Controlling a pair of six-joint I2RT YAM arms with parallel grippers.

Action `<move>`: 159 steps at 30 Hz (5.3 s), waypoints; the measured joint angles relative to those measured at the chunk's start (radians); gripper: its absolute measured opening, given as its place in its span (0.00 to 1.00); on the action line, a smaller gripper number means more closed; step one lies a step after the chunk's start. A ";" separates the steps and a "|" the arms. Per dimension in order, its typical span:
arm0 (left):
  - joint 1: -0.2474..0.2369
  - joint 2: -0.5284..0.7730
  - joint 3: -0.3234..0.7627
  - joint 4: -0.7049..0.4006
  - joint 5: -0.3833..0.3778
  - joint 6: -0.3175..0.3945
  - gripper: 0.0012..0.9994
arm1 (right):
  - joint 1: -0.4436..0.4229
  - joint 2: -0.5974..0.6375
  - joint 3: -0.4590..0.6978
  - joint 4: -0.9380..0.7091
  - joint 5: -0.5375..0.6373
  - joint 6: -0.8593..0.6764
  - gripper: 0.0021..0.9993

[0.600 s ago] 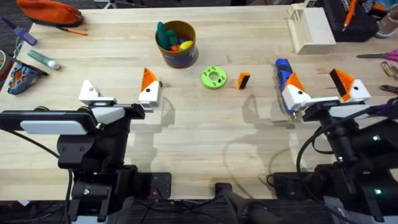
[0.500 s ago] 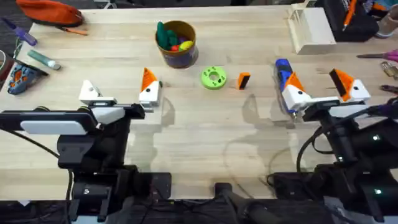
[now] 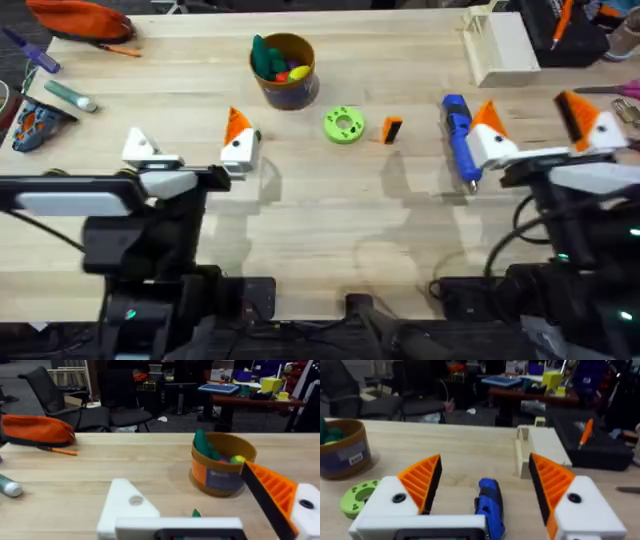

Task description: Pick up the gripper from the table and insert it into the empty holder that is missing its gripper. Then pick up a screw, insert it into the mounting hole, and use the screwdriver to tighten it. Finally, clean up the table by picking up the vegetable and placing it into the bucket.

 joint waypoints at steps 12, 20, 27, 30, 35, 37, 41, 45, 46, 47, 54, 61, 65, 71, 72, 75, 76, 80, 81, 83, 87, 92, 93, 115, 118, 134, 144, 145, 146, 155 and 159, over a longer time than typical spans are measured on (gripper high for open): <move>0.000 0.420 0.636 -0.468 -0.028 0.009 0.99 | 0.000 0.326 0.630 -0.458 -0.004 -0.021 0.99; 0.000 0.785 0.943 -0.764 -0.027 0.009 0.99 | 0.000 0.672 0.902 -0.796 -0.007 -0.024 0.99; 0.000 1.015 1.129 -1.001 -0.027 0.010 0.99 | 0.000 0.876 1.038 -1.007 -0.007 -0.024 0.99; 0.000 1.085 1.173 -1.057 -0.027 0.010 0.99 | 0.000 0.921 1.056 -1.042 -0.007 -0.024 0.99; 0.000 1.162 1.184 -1.075 -0.027 0.010 0.99 | 0.000 0.960 1.057 -1.051 -0.007 -0.024 0.99; 0.000 1.183 1.184 -1.077 -0.027 0.010 0.99 | 0.000 0.969 1.058 -1.054 -0.008 -0.024 0.99; 0.000 1.212 1.184 -1.093 -0.027 0.017 0.99 | 0.000 0.977 1.058 -1.091 -0.008 -0.023 0.99; -0.002 1.234 1.184 -1.139 -0.023 0.023 0.99 | 0.000 0.977 1.058 -1.134 -0.008 -0.008 0.99; -0.004 1.240 1.184 -1.147 -0.021 0.021 0.99 | 0.000 0.977 1.058 -1.137 -0.008 0.001 0.99; -0.008 1.246 1.184 -1.151 -0.017 0.017 0.99 | 0.000 0.977 1.058 -1.137 -0.008 0.007 0.99; -0.055 1.286 1.086 -1.068 0.010 0.008 0.99 | 0.000 0.977 1.058 -1.137 -0.008 0.029 0.99; -0.086 1.518 1.035 -0.970 0.054 0.008 0.99 | 0.000 0.977 1.058 -1.137 -0.008 0.032 0.99; -0.086 1.608 1.034 -0.937 0.060 0.008 0.99 | 0.000 0.977 1.058 -1.137 -0.008 0.033 0.99; -0.086 1.674 1.033 -0.906 0.059 0.021 0.99 | 0.000 0.977 1.058 -1.145 -0.008 0.033 0.99; -0.086 1.682 1.033 -0.898 0.057 0.023 0.99 | 0.000 0.977 1.058 -1.145 -0.008 0.033 0.99; -0.086 1.700 1.033 -0.882 0.049 0.025 0.99 | 0.000 0.977 1.058 -1.144 -0.008 0.033 0.99; -0.086 1.702 1.032 -0.879 0.047 0.026 0.99 | 0.000 0.977 1.058 -1.145 -0.008 0.033 0.99; -0.078 1.703 1.032 -0.878 0.035 0.036 1.00 | 0.000 0.977 1.058 -1.145 -0.010 0.033 0.99; -0.073 1.703 1.032 -0.878 0.033 0.037 0.99 | 0.000 0.977 1.058 -1.145 -0.011 0.033 0.99; -0.066 1.703 1.032 -0.877 0.031 0.040 0.97 | 0.000 0.977 1.058 -1.145 -0.011 0.033 0.99; -0.060 1.703 1.032 -0.875 0.029 0.044 0.88 | 0.000 0.977 1.058 -1.145 -0.011 0.033 0.99; -0.061 1.703 1.032 -0.875 0.030 0.049 0.43 | 0.000 0.977 1.058 -1.145 -0.011 0.033 0.99; -0.061 1.703 1.032 -0.875 0.036 0.047 0.28 | 0.000 0.977 1.058 -1.145 -0.011 0.033 0.99; -0.061 1.683 1.081 -0.920 0.073 0.072 0.01 | 0.000 0.977 1.058 -1.145 -0.011 0.033 0.99; -0.066 1.629 1.136 -0.954 0.090 0.082 0.01 | 0.000 0.977 1.059 -1.144 -0.011 0.033 0.99; -0.084 1.258 1.256 -1.024 0.106 0.098 0.99 | 0.000 0.977 1.059 -1.151 -0.011 0.033 0.99; -0.084 1.124 1.225 -1.036 0.081 0.080 0.99 | 0.000 0.977 1.059 -1.151 -0.011 0.033 0.99; -0.084 1.109 1.212 -1.027 0.081 0.074 0.99 | 0.000 0.977 1.059 -1.151 -0.011 0.033 0.99; -0.084 1.095 1.198 -1.015 0.081 0.069 0.99 | 0.000 0.977 1.059 -1.151 -0.011 0.033 0.99; -0.084 0.912 1.050 -0.901 0.055 0.015 0.99 | 0.000 0.977 1.059 -1.151 -0.011 0.033 0.99; -0.084 0.812 1.028 -0.823 0.060 0.008 0.99 | 0.000 0.977 1.059 -1.151 -0.011 0.033 0.99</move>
